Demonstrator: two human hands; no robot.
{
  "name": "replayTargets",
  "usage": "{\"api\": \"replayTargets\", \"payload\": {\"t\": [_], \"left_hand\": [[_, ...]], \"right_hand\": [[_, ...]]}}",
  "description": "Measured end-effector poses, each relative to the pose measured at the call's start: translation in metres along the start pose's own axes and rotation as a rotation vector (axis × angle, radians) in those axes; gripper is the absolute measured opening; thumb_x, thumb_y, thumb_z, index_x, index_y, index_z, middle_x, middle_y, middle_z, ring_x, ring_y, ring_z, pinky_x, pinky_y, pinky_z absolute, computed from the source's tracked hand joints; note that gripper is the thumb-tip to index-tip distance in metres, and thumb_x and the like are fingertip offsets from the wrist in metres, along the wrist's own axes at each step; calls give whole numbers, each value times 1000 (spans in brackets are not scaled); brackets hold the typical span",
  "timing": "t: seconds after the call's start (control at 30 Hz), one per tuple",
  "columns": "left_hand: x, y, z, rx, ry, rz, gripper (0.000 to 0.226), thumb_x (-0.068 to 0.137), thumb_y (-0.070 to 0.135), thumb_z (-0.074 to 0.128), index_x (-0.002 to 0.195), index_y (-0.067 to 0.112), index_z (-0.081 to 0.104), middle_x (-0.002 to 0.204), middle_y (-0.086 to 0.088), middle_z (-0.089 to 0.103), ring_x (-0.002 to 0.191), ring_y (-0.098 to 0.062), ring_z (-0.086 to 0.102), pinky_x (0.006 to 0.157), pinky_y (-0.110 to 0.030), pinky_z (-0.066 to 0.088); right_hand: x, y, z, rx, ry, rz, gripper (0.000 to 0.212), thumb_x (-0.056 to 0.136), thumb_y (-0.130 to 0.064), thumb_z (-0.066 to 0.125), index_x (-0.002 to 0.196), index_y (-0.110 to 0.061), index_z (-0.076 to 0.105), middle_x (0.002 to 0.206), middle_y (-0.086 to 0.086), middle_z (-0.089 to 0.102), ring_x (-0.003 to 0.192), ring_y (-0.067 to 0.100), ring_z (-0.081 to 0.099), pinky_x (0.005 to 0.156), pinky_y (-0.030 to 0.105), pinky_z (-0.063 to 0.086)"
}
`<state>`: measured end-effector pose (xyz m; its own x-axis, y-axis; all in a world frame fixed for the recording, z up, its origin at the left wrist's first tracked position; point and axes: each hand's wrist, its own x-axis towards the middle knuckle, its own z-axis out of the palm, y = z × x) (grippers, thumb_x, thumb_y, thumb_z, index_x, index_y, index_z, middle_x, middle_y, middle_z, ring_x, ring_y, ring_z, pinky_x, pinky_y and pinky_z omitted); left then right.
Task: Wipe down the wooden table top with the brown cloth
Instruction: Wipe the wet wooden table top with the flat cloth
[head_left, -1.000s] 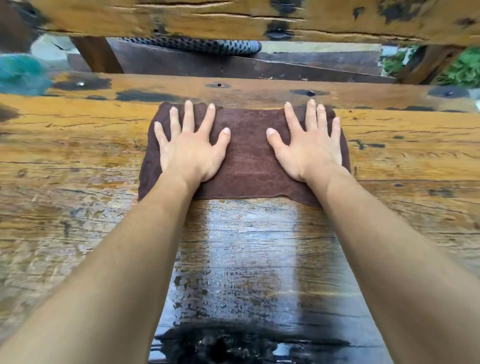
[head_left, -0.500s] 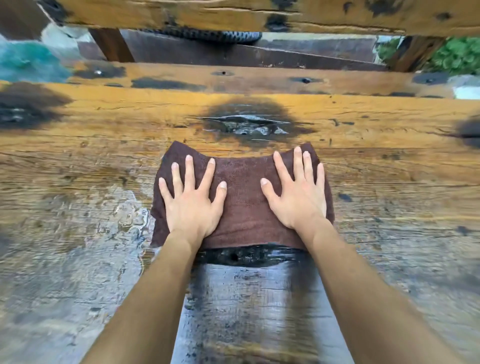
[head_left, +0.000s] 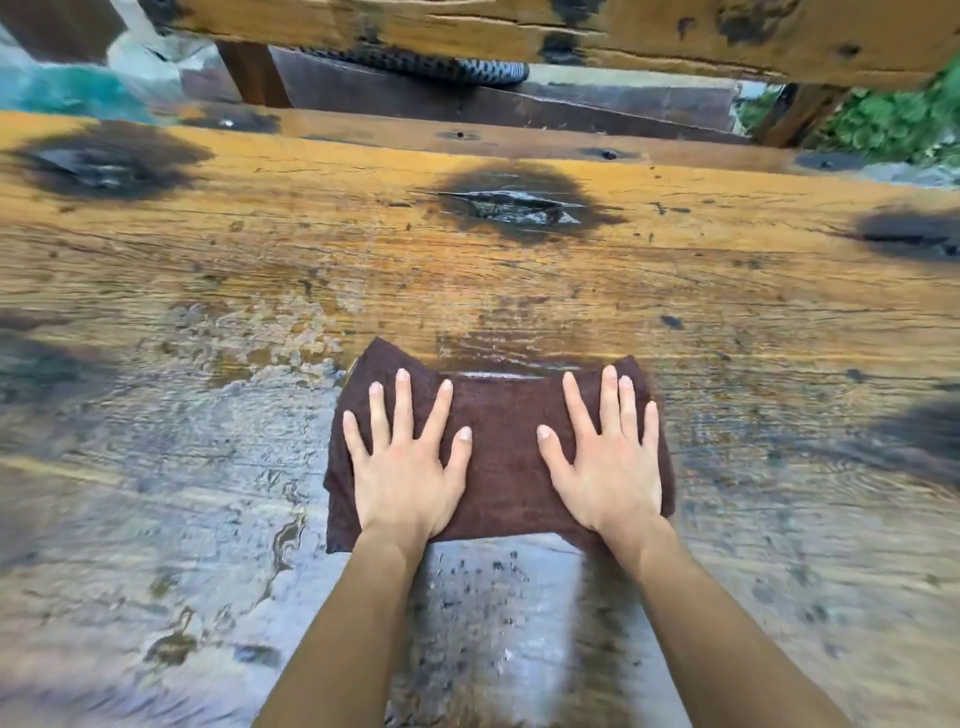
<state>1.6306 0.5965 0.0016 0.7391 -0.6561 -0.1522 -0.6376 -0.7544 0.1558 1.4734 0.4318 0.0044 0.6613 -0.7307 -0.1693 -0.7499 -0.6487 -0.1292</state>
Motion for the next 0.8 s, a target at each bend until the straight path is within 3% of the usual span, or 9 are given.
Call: {"api": "replayTargets", "payload": {"t": [0.53,0.8], "left_hand": [[-195,-45,18,32,-5,87,66,102,62,26,164,38,24,173,-7,19,159,-38,15,124,-66,14],[-267,-59,25,27,-10,106,67,103,61,27,164,34,26,173,-6,18,160,-35,16,124,-65,17]], "right_hand": [[-210,-25,30,43,23,17,74,102,-67,21,167,-31,19,174,17,6,162,32,2,128,57,5],[-288,-29,40,27,16,-26,74,101,-63,34,164,-24,31,171,20,20,159,37,19,124,59,18]]}}
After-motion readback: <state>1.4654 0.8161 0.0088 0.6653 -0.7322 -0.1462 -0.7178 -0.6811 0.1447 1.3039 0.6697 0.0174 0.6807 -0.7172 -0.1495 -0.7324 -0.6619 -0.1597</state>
